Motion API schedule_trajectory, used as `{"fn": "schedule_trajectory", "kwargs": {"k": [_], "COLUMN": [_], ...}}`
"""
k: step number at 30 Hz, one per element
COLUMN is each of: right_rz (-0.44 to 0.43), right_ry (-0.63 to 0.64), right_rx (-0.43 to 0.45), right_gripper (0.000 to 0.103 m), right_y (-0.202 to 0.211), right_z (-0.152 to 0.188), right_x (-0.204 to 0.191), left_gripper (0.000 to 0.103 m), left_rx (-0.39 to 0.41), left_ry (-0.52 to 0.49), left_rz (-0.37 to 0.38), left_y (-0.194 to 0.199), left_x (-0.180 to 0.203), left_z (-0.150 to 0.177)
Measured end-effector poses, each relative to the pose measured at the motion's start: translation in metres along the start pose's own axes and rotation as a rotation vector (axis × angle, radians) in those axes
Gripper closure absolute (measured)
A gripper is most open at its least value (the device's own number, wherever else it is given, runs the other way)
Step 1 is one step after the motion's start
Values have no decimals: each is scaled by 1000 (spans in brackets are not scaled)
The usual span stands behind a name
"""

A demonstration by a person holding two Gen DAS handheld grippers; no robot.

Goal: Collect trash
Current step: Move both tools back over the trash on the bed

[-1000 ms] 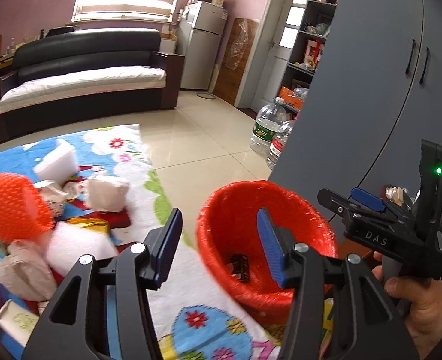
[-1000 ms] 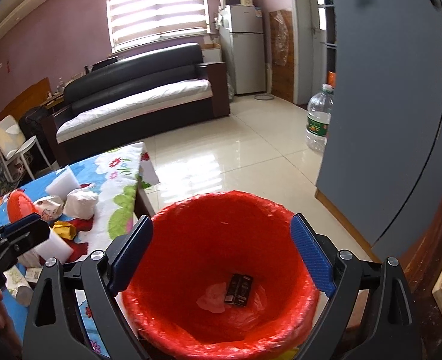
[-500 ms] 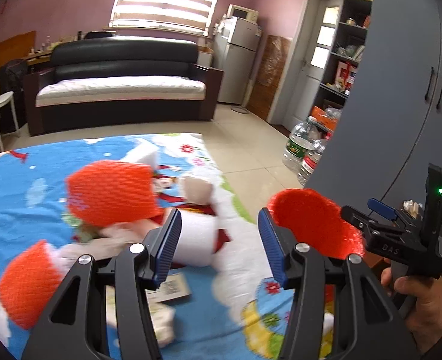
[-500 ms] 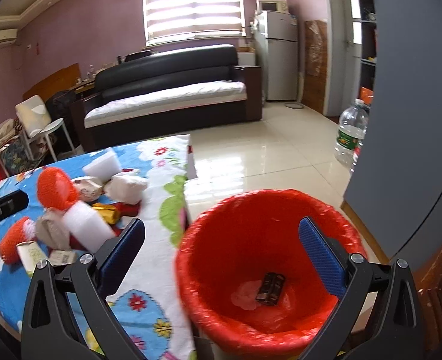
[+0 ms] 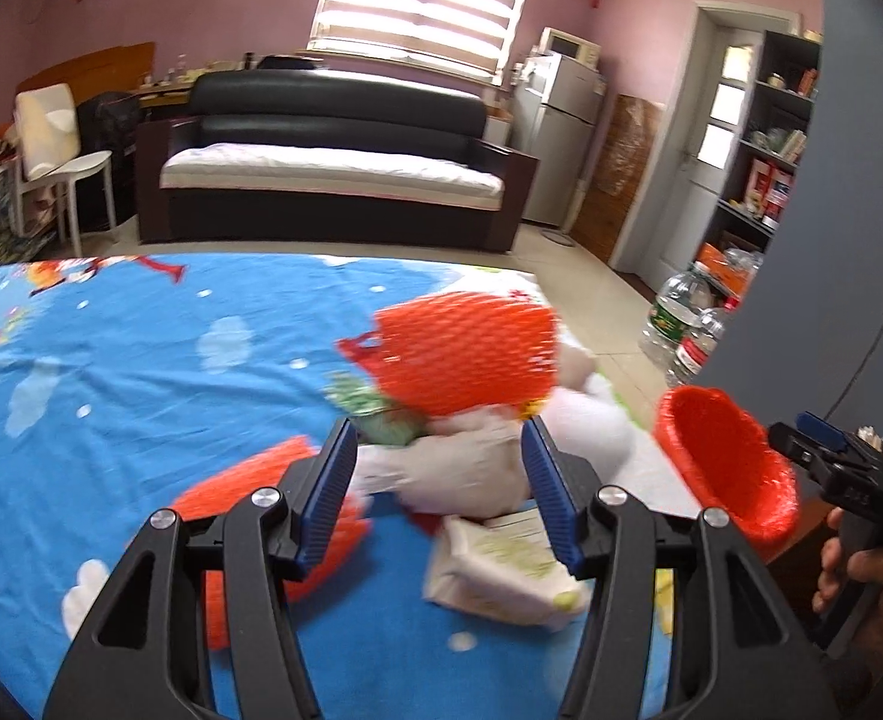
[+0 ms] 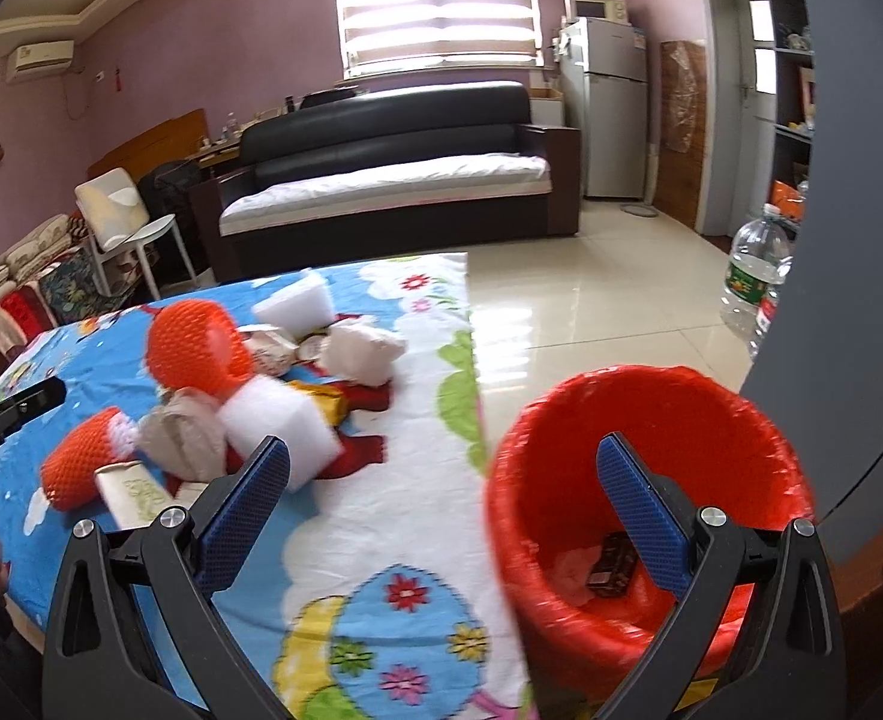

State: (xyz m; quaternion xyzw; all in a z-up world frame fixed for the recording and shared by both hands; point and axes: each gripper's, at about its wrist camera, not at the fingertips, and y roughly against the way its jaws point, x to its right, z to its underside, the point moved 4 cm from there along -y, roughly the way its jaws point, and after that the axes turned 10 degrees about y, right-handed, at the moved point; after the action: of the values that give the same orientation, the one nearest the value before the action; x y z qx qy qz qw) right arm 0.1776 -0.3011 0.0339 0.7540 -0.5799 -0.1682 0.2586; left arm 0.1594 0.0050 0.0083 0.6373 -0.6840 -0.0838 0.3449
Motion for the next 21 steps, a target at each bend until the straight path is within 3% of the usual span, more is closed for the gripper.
{"fn": "schedule_trajectory", "kwargs": {"k": [8, 17, 21], "right_rz": [-77, -176, -207], "right_ry": [69, 181, 219], "right_rx": [-18, -44, -73], "right_gripper": [7, 7, 7], "right_y": [-9, -23, -31], "right_z": [0, 7, 9], "right_x": [-59, -129, -149], "left_gripper": [42, 28, 28], "left_rx": [10, -102, -171], "left_ry": [1, -7, -14], "left_rz": [-62, -129, -153], "left_y": [1, -17, -29], "left_x": [-42, -78, -89], "left_z": [-1, 12, 24]}}
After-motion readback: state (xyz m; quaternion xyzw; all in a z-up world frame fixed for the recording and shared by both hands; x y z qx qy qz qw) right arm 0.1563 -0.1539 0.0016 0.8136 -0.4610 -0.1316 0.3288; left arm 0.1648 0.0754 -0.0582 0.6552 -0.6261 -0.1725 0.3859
